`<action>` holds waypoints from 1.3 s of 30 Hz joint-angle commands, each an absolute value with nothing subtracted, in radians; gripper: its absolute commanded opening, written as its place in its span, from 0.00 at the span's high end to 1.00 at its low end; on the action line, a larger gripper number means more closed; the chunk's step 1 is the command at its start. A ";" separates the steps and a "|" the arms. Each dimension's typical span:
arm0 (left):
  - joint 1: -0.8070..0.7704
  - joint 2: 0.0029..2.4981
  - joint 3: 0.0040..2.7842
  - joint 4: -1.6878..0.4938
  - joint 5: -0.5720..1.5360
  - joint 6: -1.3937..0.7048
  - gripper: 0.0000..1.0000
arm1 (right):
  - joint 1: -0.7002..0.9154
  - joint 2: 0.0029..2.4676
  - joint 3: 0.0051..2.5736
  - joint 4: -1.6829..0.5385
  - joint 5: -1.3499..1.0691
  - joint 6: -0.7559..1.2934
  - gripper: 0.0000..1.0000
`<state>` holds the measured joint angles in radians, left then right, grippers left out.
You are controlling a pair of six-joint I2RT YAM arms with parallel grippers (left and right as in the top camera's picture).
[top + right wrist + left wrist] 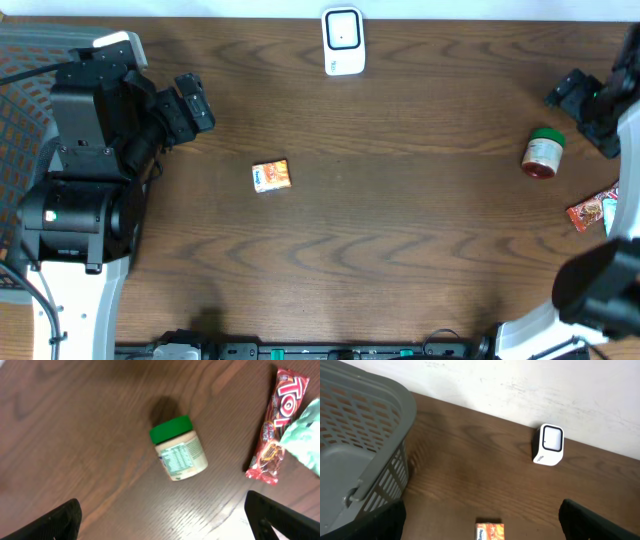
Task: Scan the item barcode
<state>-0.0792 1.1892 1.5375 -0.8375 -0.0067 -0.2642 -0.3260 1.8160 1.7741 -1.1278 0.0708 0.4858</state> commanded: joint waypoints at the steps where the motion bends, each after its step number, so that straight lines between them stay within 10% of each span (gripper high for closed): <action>1: -0.074 1.190 1.549 -0.837 -0.020 -0.255 0.02 | -0.338 1.914 1.872 -1.159 0.118 0.428 0.01; 39: -0.074 1.190 1.549 -0.837 -0.020 -0.255 0.02 | -0.391 2.320 1.884 -0.950 0.073 0.213 0.10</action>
<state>-0.0792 1.1892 1.5375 -0.8375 -0.0067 -0.2642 -0.3817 2.3154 1.8645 -0.9565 0.0750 0.2390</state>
